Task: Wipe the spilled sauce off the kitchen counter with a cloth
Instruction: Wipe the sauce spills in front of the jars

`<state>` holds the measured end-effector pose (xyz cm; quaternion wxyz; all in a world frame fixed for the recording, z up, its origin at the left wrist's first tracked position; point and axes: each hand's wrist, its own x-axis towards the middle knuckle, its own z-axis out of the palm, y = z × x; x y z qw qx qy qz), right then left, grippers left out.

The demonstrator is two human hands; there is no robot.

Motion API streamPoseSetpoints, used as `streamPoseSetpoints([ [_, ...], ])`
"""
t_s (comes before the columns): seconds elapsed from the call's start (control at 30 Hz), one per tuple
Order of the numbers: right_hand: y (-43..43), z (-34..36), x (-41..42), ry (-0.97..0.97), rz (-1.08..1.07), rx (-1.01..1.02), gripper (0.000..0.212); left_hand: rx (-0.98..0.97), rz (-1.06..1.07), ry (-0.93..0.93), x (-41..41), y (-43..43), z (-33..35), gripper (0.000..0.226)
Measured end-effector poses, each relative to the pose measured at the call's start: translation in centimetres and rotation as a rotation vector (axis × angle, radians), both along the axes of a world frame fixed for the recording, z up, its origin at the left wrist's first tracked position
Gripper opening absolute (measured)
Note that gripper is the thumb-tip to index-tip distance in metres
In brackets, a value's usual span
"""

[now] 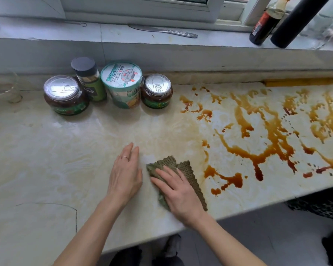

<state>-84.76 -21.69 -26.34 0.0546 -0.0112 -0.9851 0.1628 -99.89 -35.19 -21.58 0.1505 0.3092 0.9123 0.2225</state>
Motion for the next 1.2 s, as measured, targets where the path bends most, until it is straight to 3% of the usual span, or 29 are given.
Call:
streamPoseSetpoints([
  [0.07, 2.5, -0.3, 0.8, 0.022, 0.009, 0.015, 0.044, 0.012, 0.022, 0.000, 1.4, 0.1, -0.4, 0.059],
  [0.2, 2.5, -0.3, 0.9, 0.014, -0.210, -0.020, 0.044, -0.023, 0.041, 0.030, 3.4, 0.3, -1.3, 0.059],
  [0.37, 3.8, -0.8, 4.9, 0.030, 0.208, 0.070, 0.045, -0.084, 0.071, 0.064, 5.3, 1.2, -1.3, 0.059],
  [0.53, 5.4, -0.4, 5.4, 0.041, -0.065, 0.011, 0.042, -0.137, 0.093, 0.076, 7.3, 2.1, -1.6, 0.060],
  [0.7, 7.0, -0.8, 7.6, 0.019, 0.258, 0.071, 0.044, -0.171, 0.101, 0.093, 8.6, 3.0, -2.0, 0.065],
  [0.87, 10.1, -0.6, 7.4, 0.018, -0.057, 0.010, 0.043, -0.216, 0.112, 0.089, 9.0, 3.4, -2.1, 0.071],
  [1.07, 10.8, -0.7, 8.3, 0.034, 0.254, 0.058, 0.045, -0.224, 0.132, 0.061, 9.1, 3.4, -2.0, 0.068],
  [1.2, 14.4, -0.2, 7.2, 0.009, -0.005, 0.011, 0.045, -0.233, 0.122, 0.042, 8.9, 3.2, -2.0, 0.069],
])
